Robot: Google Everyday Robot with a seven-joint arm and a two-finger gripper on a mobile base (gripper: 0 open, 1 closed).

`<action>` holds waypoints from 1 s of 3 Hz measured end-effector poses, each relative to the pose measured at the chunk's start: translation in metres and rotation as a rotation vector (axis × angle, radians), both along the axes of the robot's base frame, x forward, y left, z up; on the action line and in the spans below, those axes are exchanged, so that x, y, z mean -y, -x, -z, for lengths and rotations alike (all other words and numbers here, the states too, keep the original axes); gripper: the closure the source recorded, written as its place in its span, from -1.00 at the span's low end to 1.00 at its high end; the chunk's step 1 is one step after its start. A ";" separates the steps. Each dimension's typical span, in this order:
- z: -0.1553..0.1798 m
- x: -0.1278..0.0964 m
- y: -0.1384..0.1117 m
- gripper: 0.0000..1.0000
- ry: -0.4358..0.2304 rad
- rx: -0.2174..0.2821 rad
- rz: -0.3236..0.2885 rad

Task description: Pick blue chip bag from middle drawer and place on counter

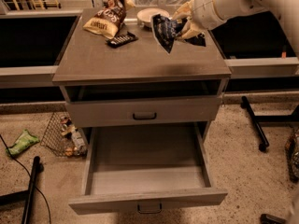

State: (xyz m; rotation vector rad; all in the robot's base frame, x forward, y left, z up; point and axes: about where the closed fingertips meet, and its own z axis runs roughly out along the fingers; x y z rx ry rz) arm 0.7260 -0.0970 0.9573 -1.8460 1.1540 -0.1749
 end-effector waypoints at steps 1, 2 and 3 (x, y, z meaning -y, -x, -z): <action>0.013 0.003 -0.026 0.16 -0.013 -0.044 0.030; 0.036 0.008 -0.047 -0.46 -0.005 -0.105 0.053; 0.048 0.012 -0.055 -0.92 0.000 -0.136 0.062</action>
Offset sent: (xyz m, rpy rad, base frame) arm 0.0668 -0.0170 -0.0424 -0.0004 0.1389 -0.0783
